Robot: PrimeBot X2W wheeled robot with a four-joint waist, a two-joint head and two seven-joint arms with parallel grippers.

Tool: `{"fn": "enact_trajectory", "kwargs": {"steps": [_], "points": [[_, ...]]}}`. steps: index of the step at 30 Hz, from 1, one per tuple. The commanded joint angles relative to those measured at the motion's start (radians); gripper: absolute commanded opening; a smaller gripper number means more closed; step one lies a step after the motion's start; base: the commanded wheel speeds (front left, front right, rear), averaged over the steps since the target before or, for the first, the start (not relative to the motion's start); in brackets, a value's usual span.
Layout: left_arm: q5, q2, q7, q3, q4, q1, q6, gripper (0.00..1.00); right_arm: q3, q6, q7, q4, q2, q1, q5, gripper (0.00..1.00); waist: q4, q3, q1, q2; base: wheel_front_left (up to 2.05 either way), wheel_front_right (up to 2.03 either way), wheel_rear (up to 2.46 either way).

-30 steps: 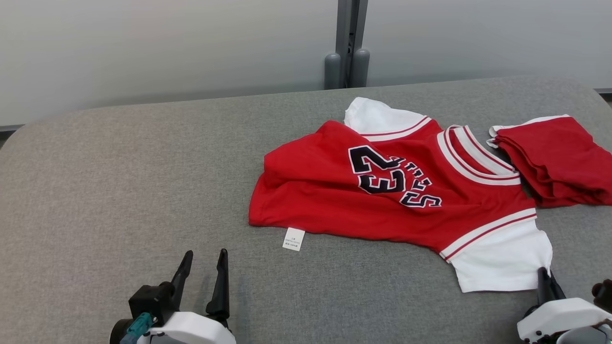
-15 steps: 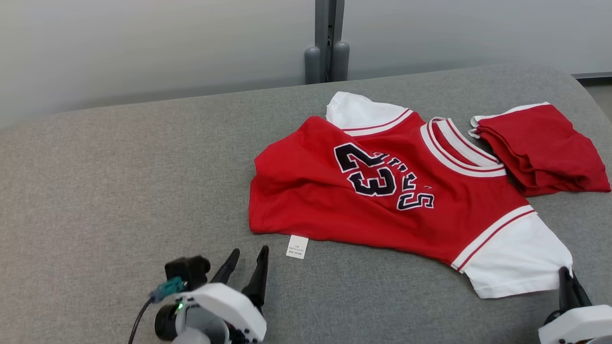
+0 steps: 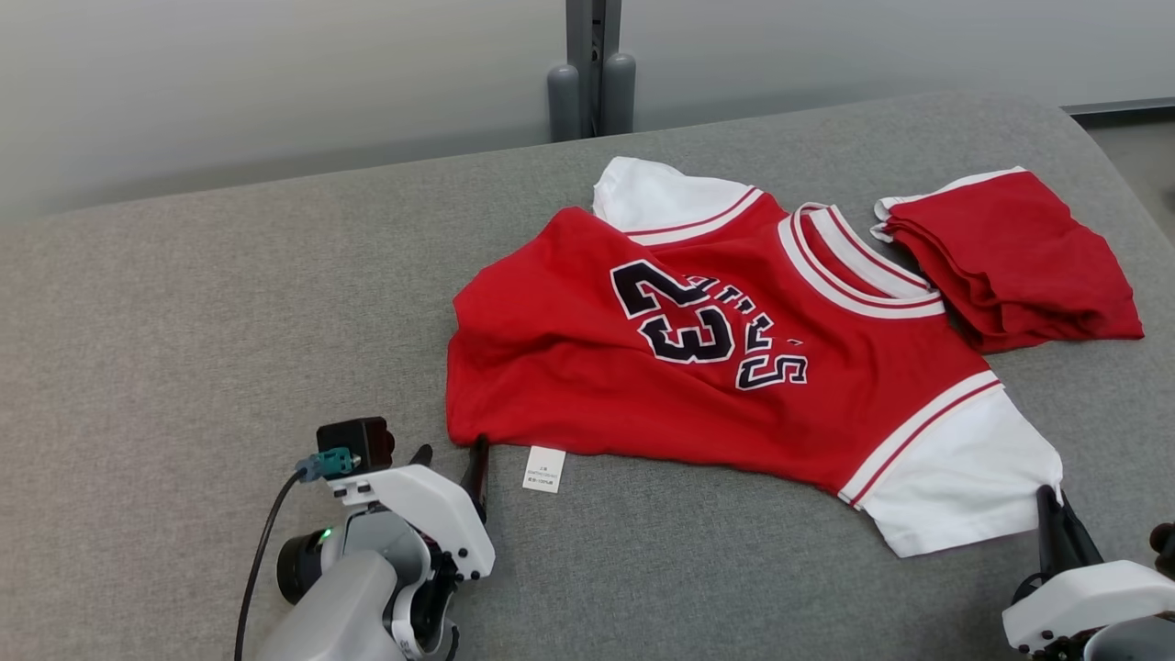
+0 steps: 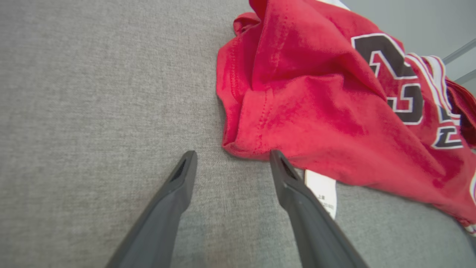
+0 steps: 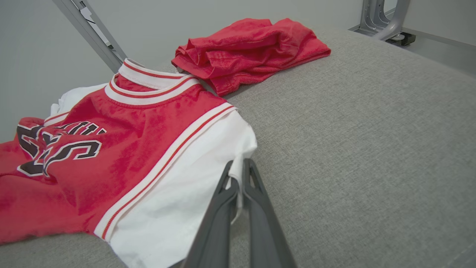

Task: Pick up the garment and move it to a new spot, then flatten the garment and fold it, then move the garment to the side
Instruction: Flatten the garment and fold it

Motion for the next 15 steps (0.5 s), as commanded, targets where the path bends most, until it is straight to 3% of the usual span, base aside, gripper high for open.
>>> {"fn": "enact_trajectory", "kwargs": {"steps": [1, 5, 6, 7, 8, 9, 11, 13, 15], "points": [[-0.01, 0.005, 0.005, -0.006, 0.011, -0.02, 0.005, 1.0, 0.003, 0.0, -0.004, -0.003, -0.004, -0.006, -0.006, 0.0, -0.004, 0.003, 0.0, 0.0, 0.0, 0.0, 0.0], [-0.024, 0.005, 0.003, -0.045, 0.065, -0.062, 0.014, 1.0, 0.018, 0.0, -0.008, 0.003, -0.003, -0.017, -0.004, 0.0, -0.016, 0.012, 0.0, 0.0, 0.0, 0.0, 0.0], [-0.023, 0.005, 0.005, -0.058, 0.08, -0.071, 0.015, 0.93, 0.022, 0.0, -0.01, 0.004, -0.002, -0.017, -0.003, 0.0, -0.019, 0.014, 0.0, 0.0, 0.0, 0.0, 0.0], [-0.024, 0.005, 0.009, -0.071, 0.093, -0.078, 0.015, 0.84, 0.025, 0.0, -0.01, 0.006, -0.002, -0.018, -0.002, 0.0, -0.021, 0.015, 0.0, 0.0, 0.0, 0.0, 0.0], [-0.029, 0.005, 0.01, -0.081, 0.104, -0.085, 0.013, 0.61, 0.028, 0.0, -0.011, 0.007, -0.002, -0.019, -0.001, 0.0, -0.023, 0.016, 0.0, 0.0, 0.0, 0.0, 0.0], [-0.034, 0.005, 0.011, -0.091, 0.111, -0.091, 0.012, 0.48, 0.031, 0.0, -0.013, 0.009, -0.002, -0.021, 0.0, 0.0, -0.025, 0.016, 0.0, 0.0, 0.0, 0.0, 0.0], [-0.042, 0.003, 0.011, -0.111, 0.127, -0.101, 0.016, 0.37, 0.036, 0.0, -0.014, 0.014, -0.002, -0.025, 0.0, 0.0, -0.028, 0.016, 0.0, 0.0, 0.0, 0.0, 0.0], [-0.054, 0.003, 0.012, -0.131, 0.14, -0.111, 0.019, 0.0, 0.04, 0.0, -0.017, 0.018, -0.002, -0.025, 0.0, 0.0, -0.032, 0.013, 0.0, 0.0, 0.0, 0.0, 0.0], [-0.059, 0.004, 0.013, -0.154, 0.151, -0.114, 0.019, 0.0, 0.044, 0.0, -0.021, 0.022, -0.002, -0.026, 0.002, 0.0, -0.034, 0.01, 0.0, 0.0, 0.0, 0.0, 0.0]]}}
